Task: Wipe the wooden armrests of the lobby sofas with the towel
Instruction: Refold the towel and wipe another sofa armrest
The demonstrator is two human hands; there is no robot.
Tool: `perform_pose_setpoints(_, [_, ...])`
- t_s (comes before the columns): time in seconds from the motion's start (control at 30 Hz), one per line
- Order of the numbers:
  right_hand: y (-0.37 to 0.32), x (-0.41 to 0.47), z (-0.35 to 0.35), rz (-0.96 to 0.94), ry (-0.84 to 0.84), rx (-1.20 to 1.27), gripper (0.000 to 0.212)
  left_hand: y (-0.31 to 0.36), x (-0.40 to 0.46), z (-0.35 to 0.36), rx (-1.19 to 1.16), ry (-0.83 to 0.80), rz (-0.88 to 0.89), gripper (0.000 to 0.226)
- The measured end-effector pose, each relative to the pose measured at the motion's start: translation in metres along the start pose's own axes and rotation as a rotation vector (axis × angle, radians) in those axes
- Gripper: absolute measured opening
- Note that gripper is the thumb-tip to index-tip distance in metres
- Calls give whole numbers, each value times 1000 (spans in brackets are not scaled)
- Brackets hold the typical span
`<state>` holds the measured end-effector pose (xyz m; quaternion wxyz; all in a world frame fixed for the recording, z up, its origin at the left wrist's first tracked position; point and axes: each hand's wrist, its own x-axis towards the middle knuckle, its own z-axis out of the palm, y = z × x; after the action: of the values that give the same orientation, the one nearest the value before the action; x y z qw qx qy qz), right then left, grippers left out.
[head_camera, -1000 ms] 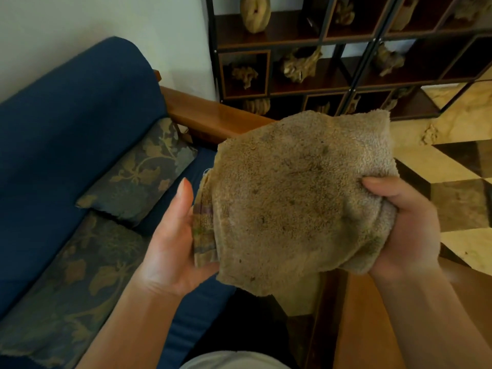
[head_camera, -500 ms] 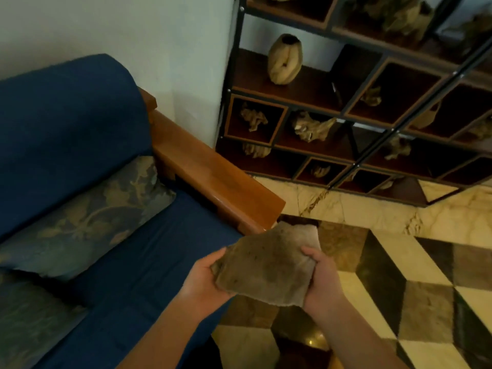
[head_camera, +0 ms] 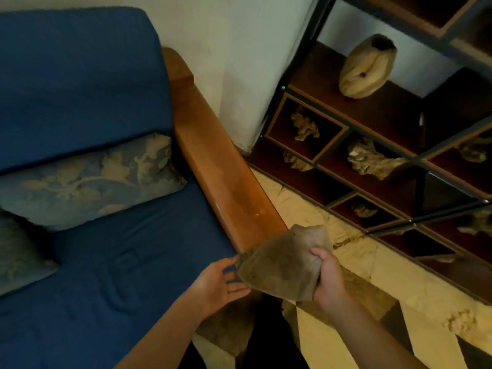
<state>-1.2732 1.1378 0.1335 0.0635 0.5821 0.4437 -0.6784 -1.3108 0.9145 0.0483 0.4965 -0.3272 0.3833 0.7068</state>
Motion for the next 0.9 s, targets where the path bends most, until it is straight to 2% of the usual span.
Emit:
perform_pose_setpoints(0.07, [-25,35,-10,-27,-12,-63,36,-11,25,16,-73,82,38,28])
perform_pose_setpoints(0.23, [-75,110,-43,-143,-120,-283,28,-44,79,24,107,426,186,18])
perform_pose_setpoints(0.33, [-72,142,-39,-230,-149,-447,54,-49,106,17,215,590,306,14])
perform_pose_setpoints(0.37, [-63,151,-35,-249,-183,-496,55,-51,115,16,230,621,344,13])
perform_pose_setpoints(0.47, [-25,172,-16,-283,-341,-661,29,-46,137,17,265,663,419,19])
perform_pose_setpoints(0.5, [-15,177,-13,-391,-355,-814,32,-43,143,17,268,658,424,18])
perform_pose_setpoints(0.57, [-3,189,-4,-805,-428,-1095,52,-35,153,16,272,645,429,12])
perform_pose_setpoints(0.6, [2,198,-3,-1044,-473,-1254,57,-33,155,16,275,650,432,9])
perform_pose_setpoints(0.63, [5,211,3,-1197,-507,-1376,60,-27,160,14,265,664,452,9])
perform_pose_setpoints(0.7, [15,229,10,-1228,-502,-1486,63,-17,165,9,233,695,492,9])
perform_pose_setpoints(0.9, [56,252,45,-1401,-292,-1522,68,46,179,-18,205,760,653,6])
